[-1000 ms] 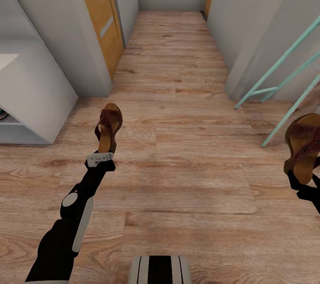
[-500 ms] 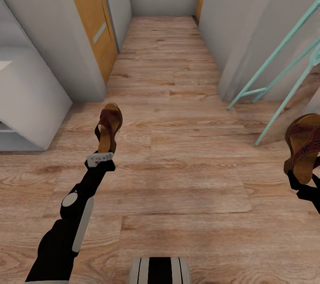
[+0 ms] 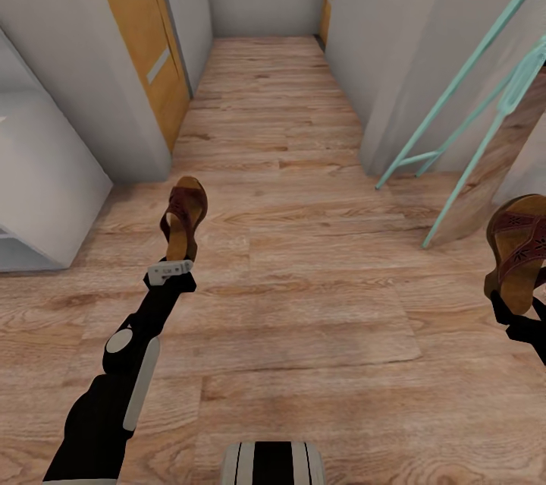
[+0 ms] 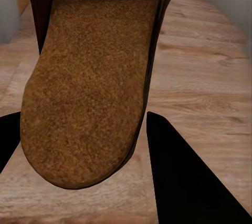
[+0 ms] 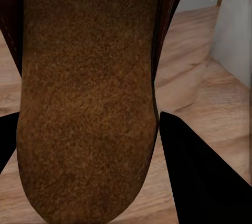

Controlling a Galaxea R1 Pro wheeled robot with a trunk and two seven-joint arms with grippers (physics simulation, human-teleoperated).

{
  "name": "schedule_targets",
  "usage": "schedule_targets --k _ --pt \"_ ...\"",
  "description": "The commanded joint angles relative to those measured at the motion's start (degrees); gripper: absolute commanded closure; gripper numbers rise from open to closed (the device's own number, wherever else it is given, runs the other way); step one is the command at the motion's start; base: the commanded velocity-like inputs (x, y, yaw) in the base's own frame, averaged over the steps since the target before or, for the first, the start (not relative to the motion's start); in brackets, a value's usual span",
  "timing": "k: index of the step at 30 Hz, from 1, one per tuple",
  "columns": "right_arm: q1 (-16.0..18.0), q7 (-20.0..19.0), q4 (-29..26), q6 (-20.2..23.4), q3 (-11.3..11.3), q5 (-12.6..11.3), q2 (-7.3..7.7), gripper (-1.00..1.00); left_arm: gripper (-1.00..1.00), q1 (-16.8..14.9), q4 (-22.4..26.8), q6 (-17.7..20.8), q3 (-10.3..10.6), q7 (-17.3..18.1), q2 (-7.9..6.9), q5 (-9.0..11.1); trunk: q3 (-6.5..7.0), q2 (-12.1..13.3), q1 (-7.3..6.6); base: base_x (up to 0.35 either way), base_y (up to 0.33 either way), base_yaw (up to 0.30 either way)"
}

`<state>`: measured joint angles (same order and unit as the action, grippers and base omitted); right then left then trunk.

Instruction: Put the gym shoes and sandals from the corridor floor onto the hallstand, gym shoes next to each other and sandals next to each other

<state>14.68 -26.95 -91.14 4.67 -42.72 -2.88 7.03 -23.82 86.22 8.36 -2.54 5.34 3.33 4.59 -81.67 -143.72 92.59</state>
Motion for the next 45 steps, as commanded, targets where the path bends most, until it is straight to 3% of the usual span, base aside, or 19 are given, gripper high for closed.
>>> schedule_targets --k 1,9,12,13,14,20,27,31,32,35,38,45 --pt "0.00 0.05 0.00 0.09 0.00 -0.13 0.00 1.00 1.00 0.00 0.00 -0.01 0.00 0.06 0.00 -0.18 0.09 0.00 0.00 0.000 0.000 -0.102" --pt "0.00 -0.05 -0.12 1.26 -0.51 -0.17 0.04 1.00 1.00 -0.40 0.44 1.45 0.13 -0.62 0.32 -0.15 0.52 0.00 0.00 0.000 0.000 -0.059" --pt "-0.04 -0.19 -0.11 2.89 -0.33 -0.04 0.05 1.00 1.00 -1.67 0.04 7.52 0.24 -2.42 1.03 -0.60 0.57 0.00 0.00 0.000 0.000 -0.018" --pt "-0.08 -0.33 0.09 3.56 0.00 0.37 0.08 1.00 1.00 -2.30 -0.99 12.72 0.23 -4.55 1.27 -0.98 0.58 0.00 0.00 0.000 0.000 -0.009" --pt "-0.10 -0.36 0.27 3.79 0.16 0.73 0.09 1.00 1.00 -2.53 -1.65 14.95 0.18 -5.53 1.33 -1.07 0.58 0.00 0.00 0.000 0.000 -0.007" --pt "-0.84 -0.75 1.69 4.82 0.22 5.30 0.17 1.00 1.00 -2.48 -4.05 22.13 0.08 -8.81 1.56 -1.15 0.60 0.00 0.00 0.000 0.000 -0.004" --pt "-4.33 -1.01 5.92 4.82 0.95 9.81 0.25 1.00 1.00 2.73 -4.78 23.83 0.02 -9.87 1.86 -1.16 0.61 0.00 0.00 0.000 0.000 0.000" --pt "-5.48 -1.30 7.53 4.73 1.87 13.64 -0.04 1.00 1.00 4.28 -5.66 24.07 -0.83 -10.34 1.79 -1.16 0.61 0.00 0.00 0.000 0.000 0.000" --pt "-5.48 -1.30 7.53 4.73 1.87 13.64 -0.04 1.00 1.00 4.28 -5.66 24.07 -0.83 -10.34 1.79 -1.16 0.61 0.00 0.00 0.000 0.000 0.000" --pt "-7.76 -2.60 7.63 4.24 1.65 15.10 -0.70 1.00 1.00 4.96 -6.20 24.33 -3.14 -10.76 1.73 -1.21 0.61 0.00 0.00 0.000 0.000 0.000" --pt "-8.69 -3.38 8.01 2.73 0.53 15.57 -1.09 1.00 1.00 5.20 -6.39 24.44 -4.24 -10.87 1.71 -1.30 0.61 0.00 0.00 0.000 0.000 0.000" --pt "-9.28 -1.98 9.11 -2.60 -5.24 15.83 -2.78 1.00 1.00 5.44 -6.79 24.62 -5.16 -11.00 1.72 -1.48 0.61 0.00 0.00 0.000 0.000 0.000"
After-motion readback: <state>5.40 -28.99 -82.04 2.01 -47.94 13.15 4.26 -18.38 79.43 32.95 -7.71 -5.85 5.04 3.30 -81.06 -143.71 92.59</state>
